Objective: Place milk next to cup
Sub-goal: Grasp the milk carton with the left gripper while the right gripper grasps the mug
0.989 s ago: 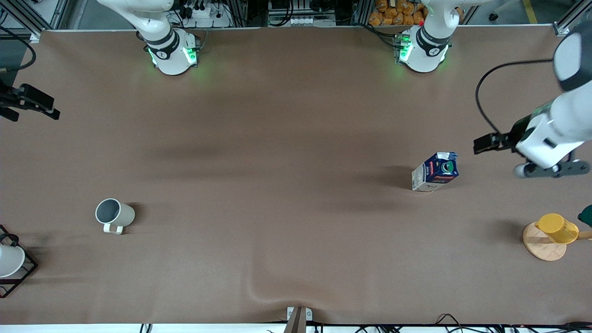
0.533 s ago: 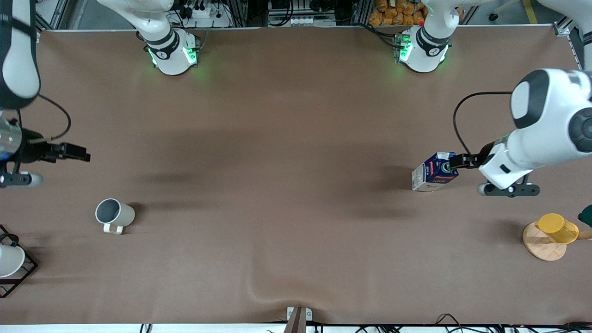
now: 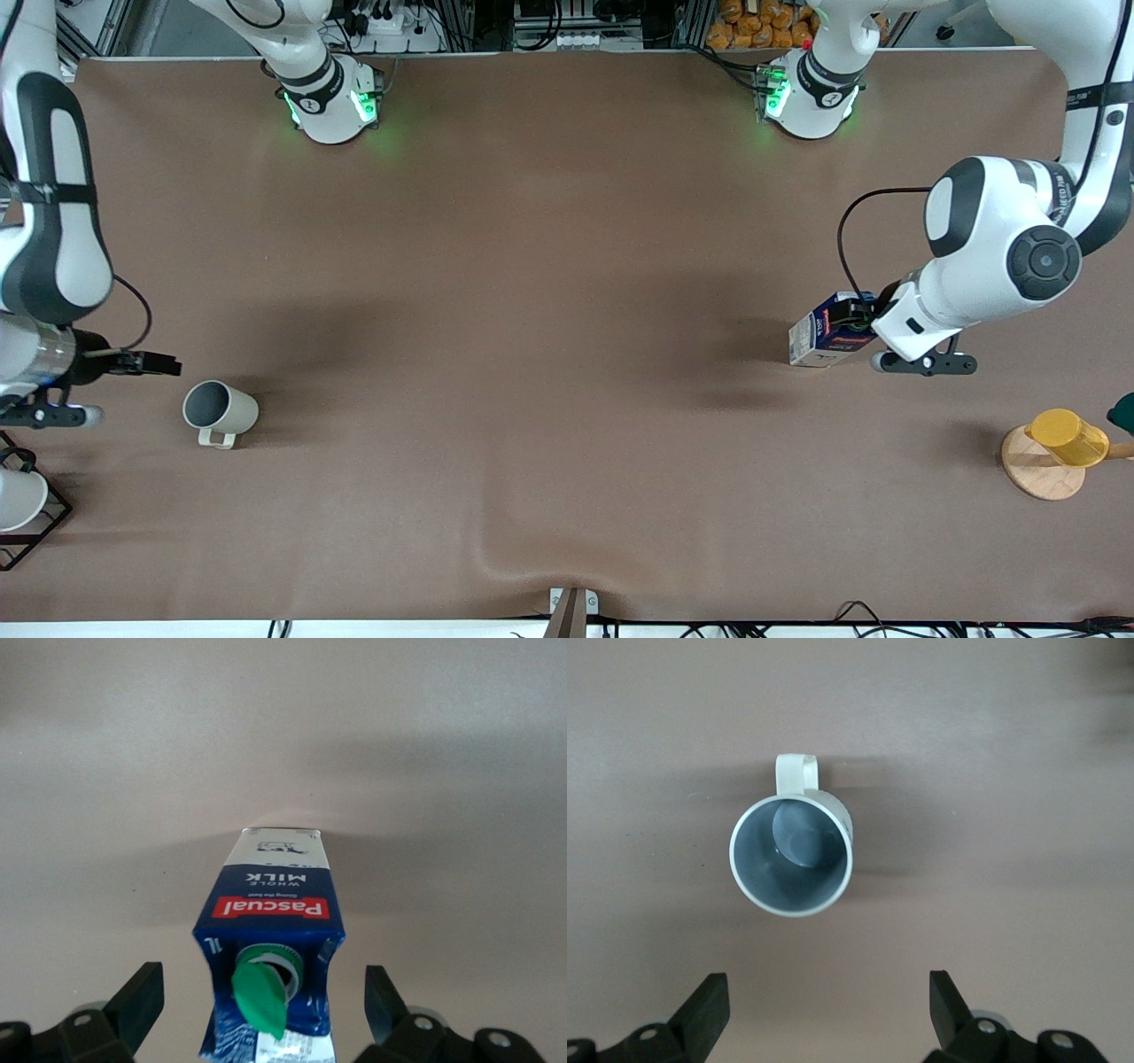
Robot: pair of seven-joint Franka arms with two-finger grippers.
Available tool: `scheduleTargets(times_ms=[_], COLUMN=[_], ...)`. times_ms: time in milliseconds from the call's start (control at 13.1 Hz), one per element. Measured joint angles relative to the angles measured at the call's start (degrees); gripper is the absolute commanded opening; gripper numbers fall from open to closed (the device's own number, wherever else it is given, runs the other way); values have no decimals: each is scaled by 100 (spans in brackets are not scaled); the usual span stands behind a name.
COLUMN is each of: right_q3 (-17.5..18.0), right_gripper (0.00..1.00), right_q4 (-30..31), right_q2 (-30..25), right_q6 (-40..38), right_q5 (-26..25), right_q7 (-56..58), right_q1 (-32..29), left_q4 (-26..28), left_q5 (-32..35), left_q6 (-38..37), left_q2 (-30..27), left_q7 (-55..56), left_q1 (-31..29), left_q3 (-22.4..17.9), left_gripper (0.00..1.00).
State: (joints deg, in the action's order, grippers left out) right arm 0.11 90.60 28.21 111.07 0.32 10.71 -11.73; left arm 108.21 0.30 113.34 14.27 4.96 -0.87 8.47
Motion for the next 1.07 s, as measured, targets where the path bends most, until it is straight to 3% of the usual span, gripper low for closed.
scheduleTargets(times_ms=[380, 685, 913, 989, 1065], right_q3=[17, 8, -3, -6, -12], right_gripper=[100, 100, 100, 83, 16], right_q4=[-6, -14, -14, -15, -15], right_q2=[540, 804, 901, 930, 966], right_q6=[725, 940, 1012, 1109, 1174], right_q5=[-10, -13, -13, -13, -13], right_q7=[4, 4, 5, 5, 5], right_q1=[76, 70, 53, 47, 36], left_q4=[257, 377, 401, 401, 401], left_q5=[111, 146, 148, 149, 151], left_q6=[293, 303, 318, 329, 341], left_q2=[0, 0, -1, -3, -7], left_q7=[-32, -38, -41, -55, -93], left_q1=[9, 9, 9, 9, 8], left_q3=[24, 44, 46, 46, 45], left_gripper=[100, 81, 74, 71, 68])
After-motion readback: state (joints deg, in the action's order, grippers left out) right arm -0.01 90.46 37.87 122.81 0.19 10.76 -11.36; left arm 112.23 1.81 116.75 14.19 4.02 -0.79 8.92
